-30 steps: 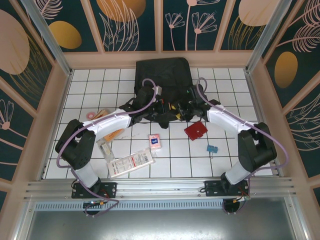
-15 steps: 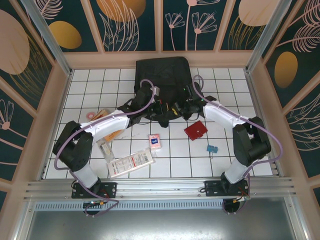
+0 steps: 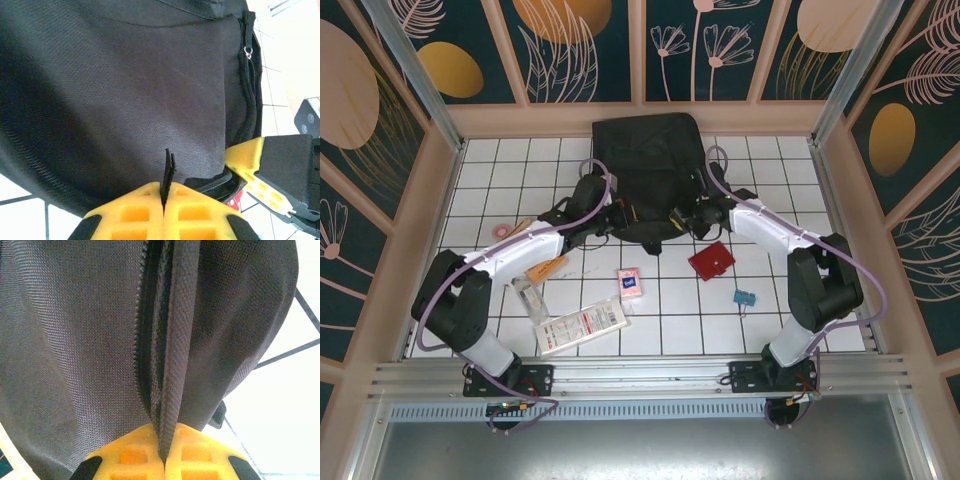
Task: Pack books, pencil case, and school supplies into a backpack
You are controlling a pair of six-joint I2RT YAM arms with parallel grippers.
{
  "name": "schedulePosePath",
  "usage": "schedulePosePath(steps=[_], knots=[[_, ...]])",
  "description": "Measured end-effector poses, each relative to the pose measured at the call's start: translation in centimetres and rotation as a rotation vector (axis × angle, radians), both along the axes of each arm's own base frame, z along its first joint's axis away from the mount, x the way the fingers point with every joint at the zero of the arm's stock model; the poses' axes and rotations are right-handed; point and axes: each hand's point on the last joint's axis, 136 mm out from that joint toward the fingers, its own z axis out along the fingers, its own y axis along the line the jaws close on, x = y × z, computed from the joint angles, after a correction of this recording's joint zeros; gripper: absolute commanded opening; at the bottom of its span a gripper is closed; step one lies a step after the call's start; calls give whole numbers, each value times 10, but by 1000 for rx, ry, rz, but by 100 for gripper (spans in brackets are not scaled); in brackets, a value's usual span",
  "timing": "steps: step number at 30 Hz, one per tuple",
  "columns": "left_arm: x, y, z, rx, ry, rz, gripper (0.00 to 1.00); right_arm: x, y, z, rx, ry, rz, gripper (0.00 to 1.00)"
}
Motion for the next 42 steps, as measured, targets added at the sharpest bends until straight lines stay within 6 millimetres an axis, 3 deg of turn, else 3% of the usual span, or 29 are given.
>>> schedulePosePath(steps=[6,11,16,20,21,26,28,31,35,40,42], knots=[[3,12,8,-5,-15,4,0,4,-3,6,-10,-44,63,0],[2,15,3,-19,-8,-10,0,13,-19,9,1,-60,83,0],[4,22,-2,-52,1,-6,0,15,-31,12,-27,-59,105,28],[5,39,-9,-65,26,46,0,24,-30,30,-89,-107,118,62],[5,42,-10,-71,32,58,0,26,-26,37,-96,-121,121,64],[4,39,-2,-123,28,73,0,13,-6,59,-80,-158,116,61],[3,36,0,-138,29,70,0,-4,-3,63,-49,-149,75,63],[0,29,2,-156,31,60,0,-35,3,69,38,-135,-3,77],[-8,11,8,-184,25,25,0,-61,21,67,177,-103,-74,78],[-23,-12,13,-211,26,-27,0,-62,39,57,224,-58,-112,73],[-28,-20,16,-225,25,-42,0,-58,44,54,236,-54,-119,66]])
